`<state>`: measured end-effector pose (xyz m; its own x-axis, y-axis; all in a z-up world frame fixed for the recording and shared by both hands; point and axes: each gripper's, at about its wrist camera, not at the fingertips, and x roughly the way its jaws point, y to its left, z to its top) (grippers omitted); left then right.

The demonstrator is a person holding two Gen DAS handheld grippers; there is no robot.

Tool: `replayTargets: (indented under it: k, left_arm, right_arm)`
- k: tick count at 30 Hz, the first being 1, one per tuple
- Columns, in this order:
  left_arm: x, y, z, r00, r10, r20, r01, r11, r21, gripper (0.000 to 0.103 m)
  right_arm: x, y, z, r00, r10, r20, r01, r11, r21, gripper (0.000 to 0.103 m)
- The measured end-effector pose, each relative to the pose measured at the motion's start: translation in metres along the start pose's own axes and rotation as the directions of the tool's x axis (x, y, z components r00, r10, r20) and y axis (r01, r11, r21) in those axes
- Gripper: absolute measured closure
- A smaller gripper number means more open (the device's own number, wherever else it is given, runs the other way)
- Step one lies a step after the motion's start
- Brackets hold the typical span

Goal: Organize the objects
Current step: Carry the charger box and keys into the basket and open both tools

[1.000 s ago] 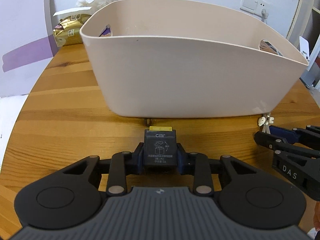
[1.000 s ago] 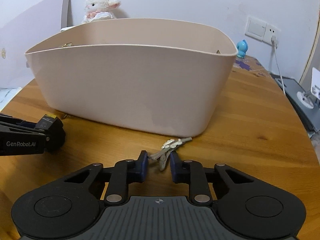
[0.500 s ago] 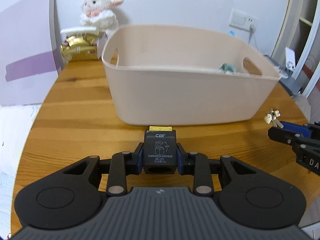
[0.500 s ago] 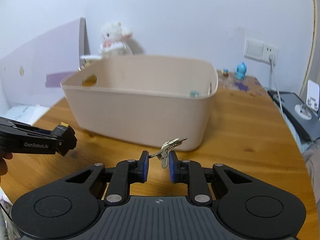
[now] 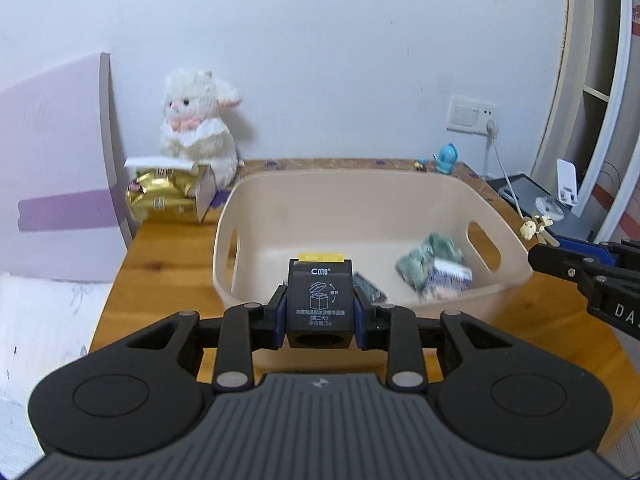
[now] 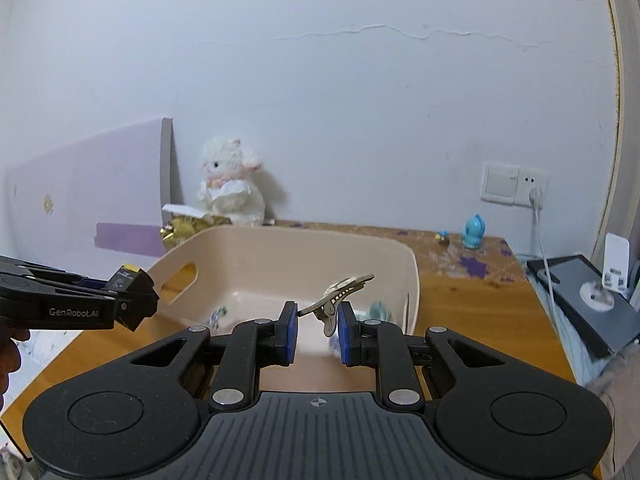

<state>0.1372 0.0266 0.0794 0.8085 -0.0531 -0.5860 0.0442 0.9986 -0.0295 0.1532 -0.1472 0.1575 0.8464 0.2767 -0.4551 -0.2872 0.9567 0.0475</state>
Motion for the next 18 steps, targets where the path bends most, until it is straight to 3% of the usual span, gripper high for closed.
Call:
replayTargets:
  k: [8, 18]
  left_arm:
    - [0.056, -0.006, 0.023, 0.998, 0.046, -0.047, -0.045, 0.999, 0.014, 0.069]
    - [0.119, -0.007, 0.014, 0.979, 0.095, -0.180, -0.089, 0.995, 0.046, 0.069]
  right_arm:
    - [0.047, 0.002, 0.008, 0.999, -0.011, -0.050, 0.012, 1.000, 0.019, 0.084]
    - [0.103, -0.003, -0.008, 0.982, -0.013, -0.191, 0.019, 0.999, 0.030, 0.084]
